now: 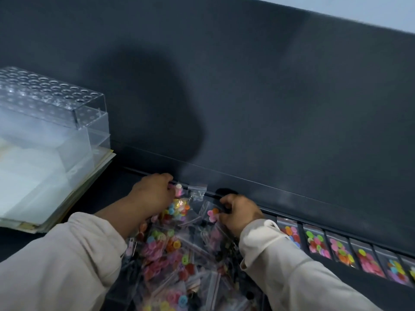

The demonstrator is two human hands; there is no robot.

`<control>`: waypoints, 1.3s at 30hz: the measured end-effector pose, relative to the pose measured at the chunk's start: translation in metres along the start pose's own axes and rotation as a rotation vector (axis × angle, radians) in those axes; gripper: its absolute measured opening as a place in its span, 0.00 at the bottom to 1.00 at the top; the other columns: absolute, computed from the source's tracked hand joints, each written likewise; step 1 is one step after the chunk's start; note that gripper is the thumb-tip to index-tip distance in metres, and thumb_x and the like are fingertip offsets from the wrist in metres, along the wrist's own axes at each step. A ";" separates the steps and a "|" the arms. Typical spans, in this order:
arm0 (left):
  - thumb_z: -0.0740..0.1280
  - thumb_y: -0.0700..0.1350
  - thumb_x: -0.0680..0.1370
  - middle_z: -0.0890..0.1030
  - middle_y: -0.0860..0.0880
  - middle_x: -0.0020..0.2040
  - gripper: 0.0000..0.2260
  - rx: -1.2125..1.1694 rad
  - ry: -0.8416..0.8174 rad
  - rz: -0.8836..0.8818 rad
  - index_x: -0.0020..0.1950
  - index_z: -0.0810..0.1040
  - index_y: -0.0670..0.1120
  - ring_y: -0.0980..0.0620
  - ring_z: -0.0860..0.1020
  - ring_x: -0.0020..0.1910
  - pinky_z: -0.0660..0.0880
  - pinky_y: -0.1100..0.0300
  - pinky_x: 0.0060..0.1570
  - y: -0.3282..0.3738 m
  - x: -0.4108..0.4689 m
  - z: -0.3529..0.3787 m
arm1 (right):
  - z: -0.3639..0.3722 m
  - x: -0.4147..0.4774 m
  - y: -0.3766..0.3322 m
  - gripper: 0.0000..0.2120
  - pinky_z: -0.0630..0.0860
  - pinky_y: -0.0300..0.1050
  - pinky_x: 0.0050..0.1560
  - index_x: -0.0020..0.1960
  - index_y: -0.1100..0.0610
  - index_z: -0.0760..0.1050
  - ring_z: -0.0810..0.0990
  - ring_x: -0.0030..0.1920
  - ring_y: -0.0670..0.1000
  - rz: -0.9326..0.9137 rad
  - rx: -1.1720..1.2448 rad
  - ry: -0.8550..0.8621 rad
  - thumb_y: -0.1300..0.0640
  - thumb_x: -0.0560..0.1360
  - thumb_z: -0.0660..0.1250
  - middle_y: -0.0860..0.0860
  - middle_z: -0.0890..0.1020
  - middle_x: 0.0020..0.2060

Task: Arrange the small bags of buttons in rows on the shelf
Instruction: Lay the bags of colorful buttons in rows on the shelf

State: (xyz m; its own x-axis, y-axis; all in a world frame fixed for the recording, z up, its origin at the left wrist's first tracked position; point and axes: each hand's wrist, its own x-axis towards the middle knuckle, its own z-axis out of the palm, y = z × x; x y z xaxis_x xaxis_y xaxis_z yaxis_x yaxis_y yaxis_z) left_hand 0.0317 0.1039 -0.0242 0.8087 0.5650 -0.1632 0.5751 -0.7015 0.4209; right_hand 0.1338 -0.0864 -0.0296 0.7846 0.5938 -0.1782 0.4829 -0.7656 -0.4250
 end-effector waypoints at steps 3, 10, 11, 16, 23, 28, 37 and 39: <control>0.62 0.51 0.78 0.72 0.44 0.67 0.23 0.001 0.011 -0.006 0.72 0.67 0.49 0.44 0.72 0.64 0.71 0.54 0.61 -0.002 0.008 0.002 | 0.002 0.003 0.000 0.17 0.68 0.35 0.44 0.57 0.50 0.76 0.77 0.45 0.49 0.024 0.033 -0.002 0.46 0.71 0.69 0.48 0.80 0.45; 0.67 0.47 0.74 0.69 0.50 0.49 0.04 0.003 0.037 0.010 0.45 0.76 0.57 0.46 0.70 0.58 0.70 0.56 0.56 0.000 0.009 0.006 | 0.005 0.008 0.003 0.08 0.68 0.36 0.38 0.37 0.51 0.72 0.76 0.38 0.48 0.086 0.095 -0.025 0.52 0.68 0.72 0.47 0.77 0.34; 0.68 0.46 0.73 0.68 0.51 0.47 0.05 -0.015 0.067 0.024 0.41 0.74 0.56 0.47 0.70 0.56 0.70 0.56 0.55 -0.001 0.008 0.006 | 0.006 0.008 0.004 0.08 0.69 0.36 0.38 0.35 0.51 0.72 0.76 0.38 0.49 0.087 0.111 -0.021 0.54 0.68 0.71 0.47 0.78 0.34; 0.70 0.43 0.72 0.78 0.51 0.36 0.08 -0.295 0.167 0.038 0.36 0.73 0.49 0.51 0.78 0.38 0.71 0.59 0.37 0.000 0.005 0.000 | 0.008 0.004 0.000 0.15 0.73 0.43 0.30 0.28 0.51 0.71 0.77 0.30 0.52 0.060 0.506 0.077 0.61 0.65 0.75 0.50 0.81 0.31; 0.73 0.38 0.72 0.80 0.45 0.44 0.15 -0.870 0.126 -0.036 0.54 0.73 0.47 0.51 0.78 0.39 0.73 0.61 0.38 0.028 -0.011 -0.021 | -0.016 -0.011 -0.003 0.15 0.68 0.34 0.23 0.46 0.56 0.69 0.74 0.27 0.47 0.024 0.942 0.063 0.72 0.69 0.70 0.53 0.77 0.32; 0.74 0.36 0.70 0.78 0.48 0.31 0.06 -0.969 -0.036 0.001 0.43 0.79 0.43 0.56 0.73 0.25 0.70 0.64 0.27 0.059 -0.033 -0.019 | -0.035 -0.027 0.010 0.13 0.71 0.36 0.26 0.45 0.56 0.73 0.74 0.25 0.47 0.002 1.045 0.023 0.71 0.68 0.70 0.52 0.77 0.30; 0.75 0.42 0.70 0.80 0.45 0.37 0.08 -0.897 -0.261 0.119 0.44 0.80 0.39 0.49 0.76 0.37 0.72 0.58 0.38 0.138 -0.073 0.001 | -0.077 -0.072 0.055 0.04 0.66 0.34 0.22 0.46 0.59 0.75 0.72 0.22 0.46 0.051 1.122 0.071 0.62 0.72 0.69 0.54 0.78 0.33; 0.73 0.41 0.72 0.79 0.44 0.36 0.07 -0.863 -0.278 0.130 0.45 0.80 0.39 0.47 0.75 0.37 0.72 0.55 0.37 0.159 -0.079 0.010 | -0.083 -0.081 0.071 0.04 0.69 0.43 0.30 0.44 0.57 0.75 0.71 0.26 0.52 0.048 1.142 0.088 0.62 0.72 0.69 0.56 0.77 0.33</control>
State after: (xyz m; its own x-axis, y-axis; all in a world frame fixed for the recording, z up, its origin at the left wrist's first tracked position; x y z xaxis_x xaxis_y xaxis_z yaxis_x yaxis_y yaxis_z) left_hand 0.0601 -0.0566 0.0468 0.9257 0.3006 -0.2296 0.2758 -0.1212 0.9535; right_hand 0.1368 -0.2090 0.0286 0.8388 0.5165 -0.1720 -0.1474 -0.0886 -0.9851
